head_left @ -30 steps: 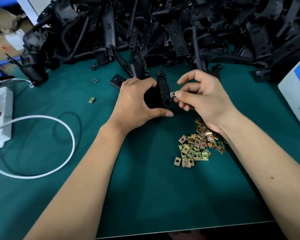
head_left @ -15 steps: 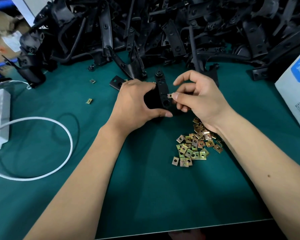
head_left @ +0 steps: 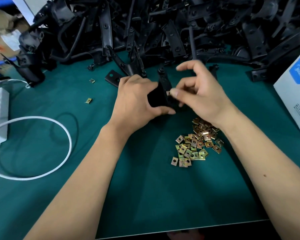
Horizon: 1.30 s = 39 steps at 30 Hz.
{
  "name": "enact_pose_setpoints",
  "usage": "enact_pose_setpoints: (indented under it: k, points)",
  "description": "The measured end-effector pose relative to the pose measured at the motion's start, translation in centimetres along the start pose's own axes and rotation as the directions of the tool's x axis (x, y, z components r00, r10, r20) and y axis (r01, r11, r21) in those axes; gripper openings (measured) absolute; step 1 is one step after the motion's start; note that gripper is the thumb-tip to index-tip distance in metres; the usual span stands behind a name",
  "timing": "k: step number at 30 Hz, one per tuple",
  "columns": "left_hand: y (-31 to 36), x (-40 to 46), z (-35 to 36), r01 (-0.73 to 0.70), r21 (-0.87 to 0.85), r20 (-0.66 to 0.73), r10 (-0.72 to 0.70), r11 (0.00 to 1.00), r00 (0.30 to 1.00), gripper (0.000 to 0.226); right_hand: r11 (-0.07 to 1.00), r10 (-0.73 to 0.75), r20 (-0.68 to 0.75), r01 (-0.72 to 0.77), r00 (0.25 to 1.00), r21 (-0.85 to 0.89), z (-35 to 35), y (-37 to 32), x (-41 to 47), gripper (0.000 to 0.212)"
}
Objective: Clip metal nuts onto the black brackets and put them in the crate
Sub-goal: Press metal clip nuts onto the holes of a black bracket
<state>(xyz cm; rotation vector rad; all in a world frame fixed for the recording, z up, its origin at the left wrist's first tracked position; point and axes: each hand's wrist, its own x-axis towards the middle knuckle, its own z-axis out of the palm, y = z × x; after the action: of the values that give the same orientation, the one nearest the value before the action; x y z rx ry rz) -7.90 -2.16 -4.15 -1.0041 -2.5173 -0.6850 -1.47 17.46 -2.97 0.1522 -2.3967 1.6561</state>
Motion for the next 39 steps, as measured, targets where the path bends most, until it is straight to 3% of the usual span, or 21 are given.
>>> enact_pose_setpoints:
  k: [2,4,6,9,15,18,20,22,26,29,33,39]
  points:
    - [-0.3,0.0,-0.1,0.089,-0.053,-0.018,-0.09,0.995,0.996,0.065,0.997,0.057,-0.153,-0.049,0.987,0.053,-1.1,0.3,0.3,0.021]
    - [-1.0,0.0,-0.3,0.172,-0.085,-0.038,-0.176,0.981,0.984,0.064,0.985,0.038,-0.301,-0.087,0.953,-0.149,-2.2,1.1,0.5,0.01]
    - [-1.6,-0.1,-0.6,0.25,-0.16,-0.058,-0.262,0.955,0.963,0.064,0.916,-0.015,-0.331,-0.12,0.943,-0.384,-2.7,1.8,0.4,0.016]
    - [-1.9,-0.3,-0.6,0.303,-0.232,-0.054,-0.323,0.925,0.945,0.066,0.863,-0.006,-0.235,-0.114,0.972,-0.493,-2.4,1.8,0.1,0.014]
    - [-1.4,-0.3,-0.2,0.27,-0.208,0.021,-0.272,0.94,0.962,0.06,0.774,-0.024,-0.015,0.009,1.0,-0.633,-1.0,1.8,0.1,0.008]
    - [-1.2,-0.3,-0.1,0.254,-0.212,0.054,-0.249,0.944,0.967,0.061,0.811,-0.022,-0.031,-0.001,0.999,-0.586,-1.2,1.7,0.2,0.004]
    - [-1.2,-0.5,-0.1,0.252,-0.223,0.063,-0.244,0.942,0.968,0.06,0.853,0.009,-0.111,-0.066,0.994,-0.517,-2.3,1.3,0.3,0.005]
    - [-1.1,-0.5,-0.2,0.249,-0.239,0.086,-0.235,0.939,0.968,0.065,0.829,0.046,-0.204,-0.151,0.978,-0.538,-4.5,1.2,0.3,0.011]
    - [0.3,-0.4,0.1,0.175,-0.316,0.113,-0.146,0.933,0.983,0.064,0.709,0.332,-0.166,-0.361,0.929,-0.605,-8.6,1.4,-0.4,0.038]
    - [1.7,-0.3,0.7,0.116,-0.321,0.169,-0.064,0.94,0.984,0.064,0.711,0.491,-0.056,-0.437,0.869,-0.55,-8.7,1.2,-0.6,0.044]
    - [2.2,-0.3,1.2,0.108,-0.281,0.195,-0.053,0.954,0.979,0.063,0.694,0.48,0.047,-0.346,0.876,-0.631,-8.2,0.8,-0.8,0.034]
    - [2.1,-0.6,0.9,0.225,-0.358,0.181,-0.17,0.906,0.969,0.064,0.659,0.359,0.075,-0.196,0.93,-0.726,-7.0,0.4,-0.6,0.024]
